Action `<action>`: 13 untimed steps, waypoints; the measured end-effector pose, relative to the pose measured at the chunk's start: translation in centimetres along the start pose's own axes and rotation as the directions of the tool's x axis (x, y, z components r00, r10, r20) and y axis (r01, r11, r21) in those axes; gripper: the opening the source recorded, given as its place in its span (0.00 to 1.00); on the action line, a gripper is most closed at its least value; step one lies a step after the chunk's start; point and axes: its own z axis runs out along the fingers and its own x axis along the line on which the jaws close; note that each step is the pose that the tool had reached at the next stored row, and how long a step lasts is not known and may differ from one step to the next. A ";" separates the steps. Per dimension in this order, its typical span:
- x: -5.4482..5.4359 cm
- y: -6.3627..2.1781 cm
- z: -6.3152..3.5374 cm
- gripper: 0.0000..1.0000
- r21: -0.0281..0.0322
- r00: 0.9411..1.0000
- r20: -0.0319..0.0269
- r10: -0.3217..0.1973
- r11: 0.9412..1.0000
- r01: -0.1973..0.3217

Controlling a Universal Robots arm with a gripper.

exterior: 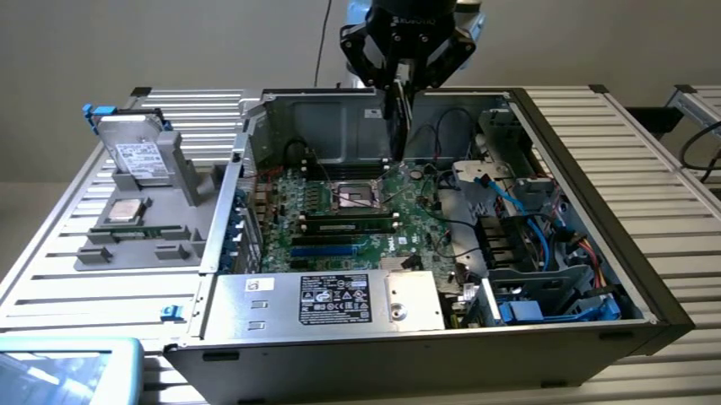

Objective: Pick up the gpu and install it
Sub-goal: 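Insert the gpu into the slot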

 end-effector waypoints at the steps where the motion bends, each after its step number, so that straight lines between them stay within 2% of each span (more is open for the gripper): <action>1: 0.0 0.00 0.00 0.29 0.000 1.000 -0.001 -0.013 1.000 0.013; 4: 0.0 0.00 0.00 0.29 0.001 0.998 -0.008 -0.068 0.998 0.068; 7: 0.0 0.00 0.00 0.29 0.002 0.993 -0.014 -0.121 0.993 0.121; 10: 0.0 0.00 0.00 0.29 0.002 0.984 -0.020 -0.175 0.984 0.175; 13: 0.0 0.00 0.01 0.29 0.001 0.973 -0.026 -0.228 0.974 0.228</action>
